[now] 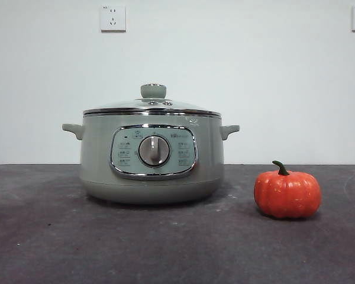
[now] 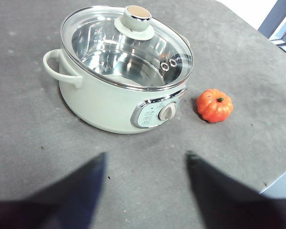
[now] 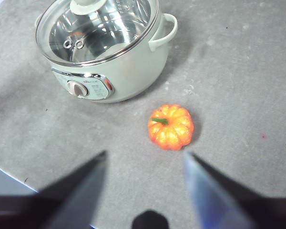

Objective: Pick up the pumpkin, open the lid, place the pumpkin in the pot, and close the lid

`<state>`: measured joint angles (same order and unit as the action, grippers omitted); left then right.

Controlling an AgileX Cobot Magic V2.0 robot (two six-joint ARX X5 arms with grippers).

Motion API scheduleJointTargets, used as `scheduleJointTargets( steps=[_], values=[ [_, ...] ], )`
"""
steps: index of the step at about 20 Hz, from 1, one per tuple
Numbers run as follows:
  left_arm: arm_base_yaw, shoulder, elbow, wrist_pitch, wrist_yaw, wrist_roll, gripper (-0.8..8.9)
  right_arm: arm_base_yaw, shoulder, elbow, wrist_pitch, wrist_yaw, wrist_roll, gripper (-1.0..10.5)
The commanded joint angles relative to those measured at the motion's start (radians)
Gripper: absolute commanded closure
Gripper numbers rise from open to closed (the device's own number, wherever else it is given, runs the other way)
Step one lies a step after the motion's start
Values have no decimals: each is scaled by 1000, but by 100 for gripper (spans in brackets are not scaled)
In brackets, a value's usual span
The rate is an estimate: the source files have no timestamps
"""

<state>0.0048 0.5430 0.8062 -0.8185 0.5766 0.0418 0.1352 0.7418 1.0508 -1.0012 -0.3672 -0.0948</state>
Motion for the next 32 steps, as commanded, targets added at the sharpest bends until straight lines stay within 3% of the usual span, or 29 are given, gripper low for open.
scheduleJointTargets(
  steps=[1,6,12,25,31,32],
  values=[
    [1,-1,6,2,3,11,70,14,-2,0,4,-2,-8,224],
    [1,-1,6,2,3,11,70,68,69,0,6,-1,-8,224],
    [1,-1,6,2,6,10,71,139,291,0,106,9,-8,224],
    [1,-1,6,2,5,7,71,262,797,0,356,267,-31,224],
    [1,-1,6,1,5,7,71,266,901,0,374,273,-31,237],
    [1,-1,6,1,5,7,71,266,909,0,380,273,-30,308]
  ],
)
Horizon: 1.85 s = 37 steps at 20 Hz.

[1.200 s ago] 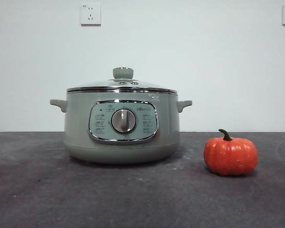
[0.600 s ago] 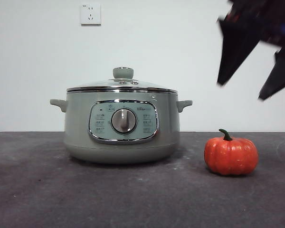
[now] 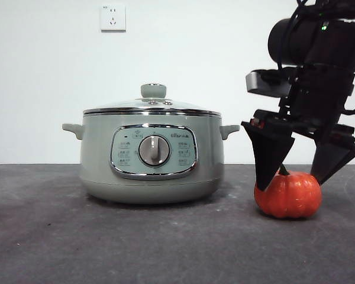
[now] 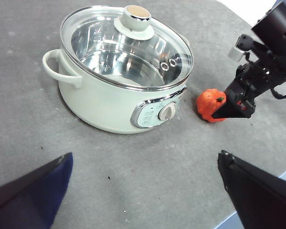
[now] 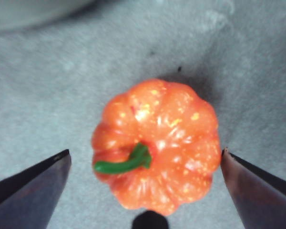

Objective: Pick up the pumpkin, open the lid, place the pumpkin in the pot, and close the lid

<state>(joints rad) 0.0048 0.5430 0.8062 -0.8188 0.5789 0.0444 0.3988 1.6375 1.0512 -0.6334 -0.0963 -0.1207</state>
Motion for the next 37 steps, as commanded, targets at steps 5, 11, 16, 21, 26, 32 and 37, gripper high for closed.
scheduleJointTargets(
  steps=[5,11,16,21,26,32,37],
  values=[
    [1,-1,6,2,1,5,71,-5,16,0,16,5,22,979],
    [1,0,8,41,-2,-2,71,-19,-23,0,-21,2,29,957],
    [-22,98,85,101,-3,-17,71,-19,-261,0,-65,1,53,957],
    [-129,309,224,208,-14,-17,72,-18,-566,0,-111,-2,74,957],
    [-269,562,365,324,-112,-6,72,-18,-777,0,-156,-10,110,957],
    [-378,872,531,361,-240,65,72,-17,-898,0,-214,-10,132,957],
    [-419,1044,564,496,-279,66,72,-17,-911,0,-247,-32,132,957]
  ],
)
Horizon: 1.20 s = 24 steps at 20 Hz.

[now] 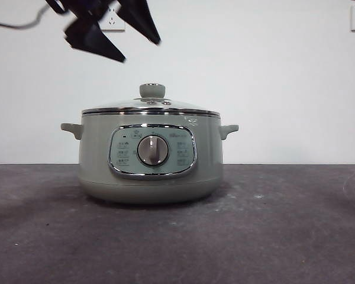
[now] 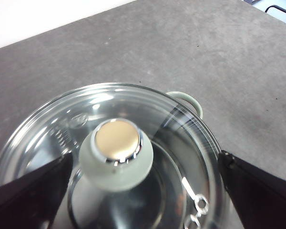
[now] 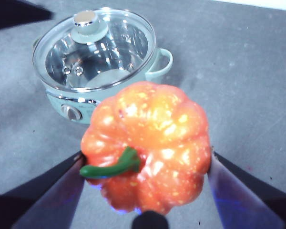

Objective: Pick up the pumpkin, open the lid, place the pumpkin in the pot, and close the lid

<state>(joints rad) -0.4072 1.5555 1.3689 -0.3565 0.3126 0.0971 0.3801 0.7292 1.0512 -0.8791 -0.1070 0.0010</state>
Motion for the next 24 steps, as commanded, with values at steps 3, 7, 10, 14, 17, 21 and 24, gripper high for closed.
scheduleJointTargets(
  steps=[3,7,10,14,17,21,24],
  values=[
    [-19,91,1,105,-53,13,72,2,-2,0,-2,-51,27,957],
    [-20,148,1,165,-51,13,72,3,-2,0,-2,-51,28,957],
    [-20,187,1,165,-52,13,72,3,-2,0,-2,-51,28,957],
    [-20,201,1,166,-54,12,158,3,-2,0,-5,-50,28,957],
    [-24,201,1,158,-50,12,478,2,-1,0,-5,-48,27,957],
    [-24,201,1,161,-47,11,780,2,6,0,-7,-48,27,957],
    [-24,199,1,156,-47,8,826,3,18,0,-20,-48,27,957]
  ],
)
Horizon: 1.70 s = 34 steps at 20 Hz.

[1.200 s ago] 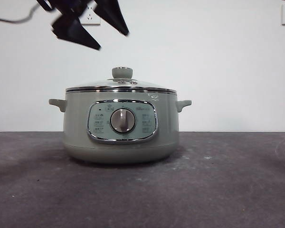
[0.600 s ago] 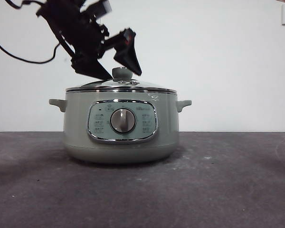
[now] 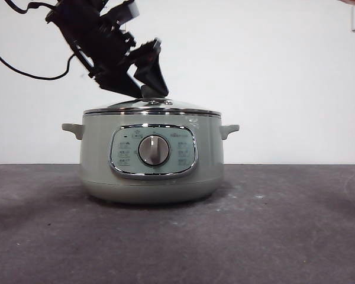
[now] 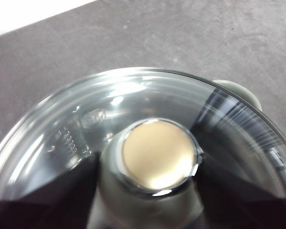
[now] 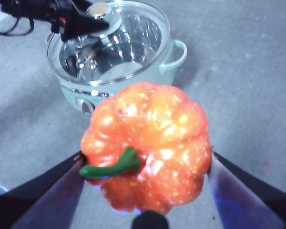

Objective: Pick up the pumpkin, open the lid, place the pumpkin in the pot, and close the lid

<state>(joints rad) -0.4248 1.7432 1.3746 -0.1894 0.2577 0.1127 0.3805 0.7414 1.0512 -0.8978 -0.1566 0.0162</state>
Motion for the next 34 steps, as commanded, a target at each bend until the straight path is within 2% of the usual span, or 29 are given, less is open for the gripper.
scheduleJointTargets(
  steps=[1,8,16,19,21,26,31,34],
  values=[
    [-6,10,-5,-11,8,-8,822,2,10,0,-3,1,11,957],
    [-7,-31,-5,-5,6,-11,822,2,13,0,-2,0,8,957],
    [-5,-204,1,-42,-18,-11,822,2,76,0,42,-3,8,957],
    [-2,-324,1,-141,-27,-11,822,2,141,0,160,-73,9,958],
    [2,-415,1,-212,-43,-11,822,8,205,0,250,-107,13,958],
    [2,-640,1,-402,-106,-11,822,89,433,48,467,-104,18,958],
    [1,-808,1,-566,-158,-11,822,163,768,283,509,-96,-18,959],
    [0,-867,1,-613,-162,-19,822,179,964,433,509,-95,-21,959]
  ],
)
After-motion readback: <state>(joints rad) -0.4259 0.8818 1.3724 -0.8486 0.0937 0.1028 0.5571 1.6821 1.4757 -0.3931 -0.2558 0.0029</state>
